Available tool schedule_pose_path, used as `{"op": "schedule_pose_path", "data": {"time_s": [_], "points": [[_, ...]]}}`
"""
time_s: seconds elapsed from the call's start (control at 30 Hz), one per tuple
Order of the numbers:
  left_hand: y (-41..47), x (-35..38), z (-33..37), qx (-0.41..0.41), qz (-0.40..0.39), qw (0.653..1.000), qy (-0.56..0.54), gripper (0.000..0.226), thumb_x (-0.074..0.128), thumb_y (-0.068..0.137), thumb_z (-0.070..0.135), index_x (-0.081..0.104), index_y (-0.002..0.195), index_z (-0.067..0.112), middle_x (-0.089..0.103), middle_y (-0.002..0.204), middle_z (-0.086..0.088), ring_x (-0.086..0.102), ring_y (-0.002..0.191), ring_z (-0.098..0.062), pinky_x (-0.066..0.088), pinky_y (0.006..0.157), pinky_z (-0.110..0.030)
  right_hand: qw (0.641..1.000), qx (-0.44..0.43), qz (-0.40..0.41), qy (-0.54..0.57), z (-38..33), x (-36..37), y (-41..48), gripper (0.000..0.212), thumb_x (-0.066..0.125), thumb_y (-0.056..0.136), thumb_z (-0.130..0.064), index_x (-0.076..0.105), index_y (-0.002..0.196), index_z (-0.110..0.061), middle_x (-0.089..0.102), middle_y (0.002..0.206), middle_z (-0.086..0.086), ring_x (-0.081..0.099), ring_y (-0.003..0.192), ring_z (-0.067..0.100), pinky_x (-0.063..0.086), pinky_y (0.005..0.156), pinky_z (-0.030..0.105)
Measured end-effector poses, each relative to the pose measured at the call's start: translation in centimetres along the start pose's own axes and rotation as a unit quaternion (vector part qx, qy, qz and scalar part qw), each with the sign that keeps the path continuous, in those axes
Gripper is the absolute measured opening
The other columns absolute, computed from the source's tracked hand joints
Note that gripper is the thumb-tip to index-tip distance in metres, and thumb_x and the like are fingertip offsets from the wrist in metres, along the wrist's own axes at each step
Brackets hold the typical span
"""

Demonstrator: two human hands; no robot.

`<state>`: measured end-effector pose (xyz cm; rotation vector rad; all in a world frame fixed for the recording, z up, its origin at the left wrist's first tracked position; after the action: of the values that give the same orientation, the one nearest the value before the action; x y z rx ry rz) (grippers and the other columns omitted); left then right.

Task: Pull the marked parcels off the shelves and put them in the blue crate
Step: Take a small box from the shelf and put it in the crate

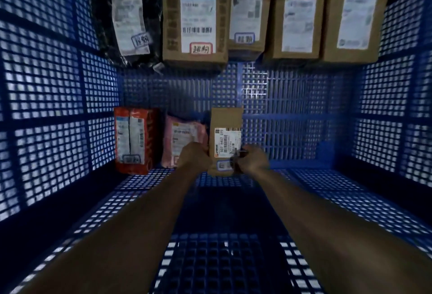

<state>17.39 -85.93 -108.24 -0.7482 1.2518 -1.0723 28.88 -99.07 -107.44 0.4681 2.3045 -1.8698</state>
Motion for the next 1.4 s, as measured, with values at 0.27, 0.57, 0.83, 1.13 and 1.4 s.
{"op": "schedule_pose_path", "data": {"time_s": [0.27,0.57,0.83,1.13,1.4], "points": [[1.5,-1.1,-3.4,-0.026,0.034,0.999,0.001,0.02,0.075,0.075,0.024,0.077,0.093,0.014,0.073,0.092,-0.007,0.062,0.078,-0.018,0.043,0.064,-0.022,0.998,-0.054,0.017,0.001,-1.2,3.4,2.2,0.021,0.062,0.089,-0.014,0.07,0.107,-0.006,0.07,0.111,0.01,0.065,0.1,0.025,0.051,0.082,0.027],[2.2,-1.8,-3.3,-0.032,0.028,0.999,0.026,0.025,0.073,0.076,0.029,0.076,0.097,0.015,0.074,0.097,-0.009,0.068,0.089,-0.023,0.053,0.076,-0.029,0.998,-0.054,0.016,-0.031,-1.6,3.2,2.9,0.024,0.06,0.093,-0.021,0.066,0.111,-0.007,0.067,0.116,0.012,0.062,0.104,0.028,0.048,0.084,0.032],[-3.3,-4.5,-0.2,0.007,0.011,0.993,0.12,0.034,0.059,0.09,0.026,0.063,0.121,0.013,0.062,0.124,-0.011,0.057,0.113,-0.028,0.047,0.087,-0.033,0.984,-0.112,0.025,-0.137,-4.1,-0.8,-3.0,0.036,0.054,0.096,-0.026,0.054,0.13,-0.012,0.061,0.127,0.012,0.059,0.111,0.03,0.046,0.08,0.032],[-17.1,-13.7,6.6,0.077,0.125,0.975,0.166,0.034,0.052,0.096,0.021,0.052,0.129,0.014,0.054,0.132,-0.009,0.056,0.118,-0.028,0.047,0.091,-0.037,0.929,-0.233,0.129,-0.257,-12.0,-8.0,-16.3,0.042,0.053,0.094,-0.028,0.05,0.134,-0.016,0.058,0.126,0.009,0.05,0.118,0.028,0.045,0.095,0.036],[-31.6,-23.6,10.0,0.17,0.251,0.937,0.172,0.045,0.05,0.093,0.026,0.042,0.135,0.012,0.042,0.14,-0.003,0.038,0.13,-0.022,0.034,0.103,-0.033,0.865,-0.343,0.203,-0.303,-22.1,-13.1,-31.4,0.053,0.057,0.091,-0.033,0.046,0.139,-0.013,0.051,0.135,0.007,0.047,0.124,0.026,0.041,0.104,0.038]]}}
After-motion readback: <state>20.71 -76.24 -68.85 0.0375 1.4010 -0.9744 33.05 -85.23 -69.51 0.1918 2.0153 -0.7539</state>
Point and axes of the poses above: each hand's wrist, its own y-axis towards the middle knuckle, its own x-axis out of the palm, z = x × y, the point moved 8 cm from there along y, towards the middle knuckle
